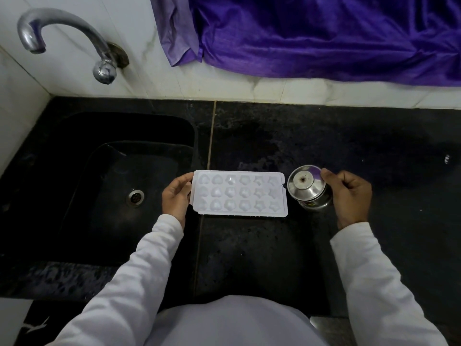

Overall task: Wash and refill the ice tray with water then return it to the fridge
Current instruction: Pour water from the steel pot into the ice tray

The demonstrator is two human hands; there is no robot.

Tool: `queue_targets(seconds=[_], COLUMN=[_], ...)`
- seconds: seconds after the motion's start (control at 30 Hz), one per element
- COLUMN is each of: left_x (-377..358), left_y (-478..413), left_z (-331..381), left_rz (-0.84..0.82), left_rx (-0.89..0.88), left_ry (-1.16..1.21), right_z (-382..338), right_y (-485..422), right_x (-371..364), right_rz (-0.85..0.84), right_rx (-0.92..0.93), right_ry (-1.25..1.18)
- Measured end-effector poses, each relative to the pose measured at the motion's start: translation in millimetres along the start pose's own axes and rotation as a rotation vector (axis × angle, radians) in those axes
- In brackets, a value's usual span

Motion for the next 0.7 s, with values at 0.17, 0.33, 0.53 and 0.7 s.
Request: queue_targets(seconds=[0.17, 0.33, 0.53, 0.7], left_x=[0.9, 1.6, 1.7, 1.5], left_y=[-0.8, -2.8, -2.4, -2.0], left_z=[-0.9, -3.2, -3.7, -4.0], left_rz=[-0.006, -0.015, -0.012, -0.013], left_rx=[-0.003, -0.013, 0.006, 0.020], left_ry=[-0.007, -0.028, -0.004, 0.000], right_z=[-2.7, -2.7, 0.8, -0.4], right_y=[0.9, 1.5, 1.4, 1.2], right_x=[1.2, 1.2, 2.7, 3.7], right_rz=[0.004, 0.004, -0.005, 0.018], right_rx=[0.003, 0.008, -0.019, -0.105], right_ry=[0.007, -0.006, -0.032, -0.126])
Point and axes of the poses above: each hand's wrist, its own y-axis away from the middle knuckle, its own x-axis out of the back of the hand, z = x × y, the point moved 1 cm from there along -y, towards the middle knuckle, and after that the axes turned 9 degrees about z, right-handed, at the moved point
